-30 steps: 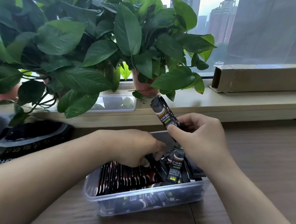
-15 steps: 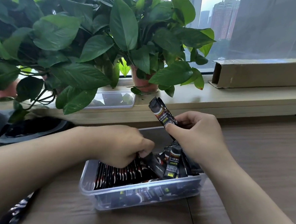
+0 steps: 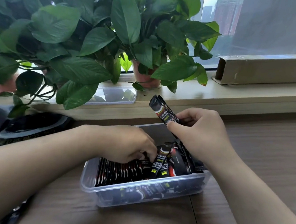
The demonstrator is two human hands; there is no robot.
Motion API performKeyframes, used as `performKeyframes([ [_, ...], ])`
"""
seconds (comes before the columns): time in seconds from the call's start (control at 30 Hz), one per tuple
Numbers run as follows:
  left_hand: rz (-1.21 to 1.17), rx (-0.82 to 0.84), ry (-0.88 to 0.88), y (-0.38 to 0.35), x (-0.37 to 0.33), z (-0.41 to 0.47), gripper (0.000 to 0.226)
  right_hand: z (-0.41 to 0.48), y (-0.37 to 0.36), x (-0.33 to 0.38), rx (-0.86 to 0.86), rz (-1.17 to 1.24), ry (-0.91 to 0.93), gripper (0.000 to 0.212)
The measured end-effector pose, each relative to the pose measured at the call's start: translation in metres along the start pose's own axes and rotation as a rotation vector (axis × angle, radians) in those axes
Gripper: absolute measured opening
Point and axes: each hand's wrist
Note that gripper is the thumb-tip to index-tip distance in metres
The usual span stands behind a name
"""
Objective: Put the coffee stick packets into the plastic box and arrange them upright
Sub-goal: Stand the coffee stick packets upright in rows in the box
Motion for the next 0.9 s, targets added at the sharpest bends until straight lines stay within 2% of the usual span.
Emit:
performKeyframes([
  [0.17,0.009,0.067,0.065,0.007,-0.001,0.0,0.029,0.001,-0.001,-0.001,0.007,-0.009,0.003,0.01],
  [0.37,-0.059,0.16,0.088,0.009,-0.005,-0.012,0.059,0.0,0.0,0.001,0.019,-0.004,0.002,0.011],
  [0.53,-0.116,0.102,0.05,-0.004,-0.004,-0.026,0.051,-0.001,0.0,0.002,0.035,-0.049,-0.006,0.011],
  [0.73,0.005,0.057,0.0,-0.009,-0.005,-0.028,0.055,-0.004,0.001,0.006,0.06,-0.073,0.007,0.011],
  [0.9,0.013,0.029,-0.044,-0.007,-0.002,-0.024,0.043,-0.005,0.001,0.008,0.08,-0.06,0.016,0.014],
])
Point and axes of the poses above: each hand's wrist, its own z-axis towards the middle knuckle, its own y-axis out of the back of the hand, x = y × z, and after that the axes turned 5 degrees about x, right-handed
